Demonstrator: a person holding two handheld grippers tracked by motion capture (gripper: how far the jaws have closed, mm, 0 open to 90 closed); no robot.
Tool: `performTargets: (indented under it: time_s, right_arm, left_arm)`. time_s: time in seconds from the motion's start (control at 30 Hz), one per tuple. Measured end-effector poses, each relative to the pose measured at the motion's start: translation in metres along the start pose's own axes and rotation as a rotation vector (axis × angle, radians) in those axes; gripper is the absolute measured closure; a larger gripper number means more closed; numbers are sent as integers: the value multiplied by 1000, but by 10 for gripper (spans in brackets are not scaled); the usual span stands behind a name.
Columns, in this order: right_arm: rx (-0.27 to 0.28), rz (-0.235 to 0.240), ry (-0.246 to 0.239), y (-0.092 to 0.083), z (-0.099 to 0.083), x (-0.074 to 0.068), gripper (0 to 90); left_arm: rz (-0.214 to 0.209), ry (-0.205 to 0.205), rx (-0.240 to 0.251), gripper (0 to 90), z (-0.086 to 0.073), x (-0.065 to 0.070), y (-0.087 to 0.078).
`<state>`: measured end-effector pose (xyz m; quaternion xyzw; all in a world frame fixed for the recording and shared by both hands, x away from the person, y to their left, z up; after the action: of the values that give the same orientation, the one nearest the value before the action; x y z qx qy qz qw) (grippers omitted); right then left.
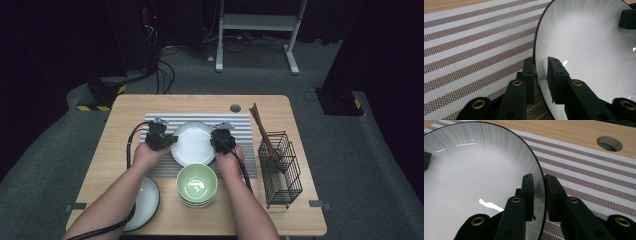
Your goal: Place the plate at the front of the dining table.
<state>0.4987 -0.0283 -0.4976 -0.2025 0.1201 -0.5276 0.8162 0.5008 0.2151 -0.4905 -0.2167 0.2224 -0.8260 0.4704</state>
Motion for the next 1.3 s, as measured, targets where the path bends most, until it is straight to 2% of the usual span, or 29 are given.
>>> performTargets:
  time_s: [0.17,0.2,0.57,1.03,1.3]
  right_arm:
    - [-14,-4,-20,2,1,0,786]
    - [-17,-4,-17,3,1,-1,785]
    - [-31,-7,-11,12,-3,2,784]
    - [-47,-16,-7,18,-5,1,763]
    - [-5,-12,-2,9,1,1,703]
  left_arm:
    - [-2,-7,-22,762,0,-2,3]
    - [2,-17,-10,762,0,-2,5]
    - [6,-42,-26,762,0,-6,11]
    - [50,-76,-54,758,0,-7,20]
    - [53,-81,-4,708,3,-14,6]
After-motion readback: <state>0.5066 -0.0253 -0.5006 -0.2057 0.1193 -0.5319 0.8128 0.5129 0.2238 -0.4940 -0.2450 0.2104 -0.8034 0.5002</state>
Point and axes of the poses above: each handheld gripper's, and its own axes: y roughly forward along the jaws, z roughly out of its top, x roughly to its right, the point moved 1 cm from there along y, roughly forward along the jaws, and after that the axes turned 11 degrees about x, right-handed, at the moved point
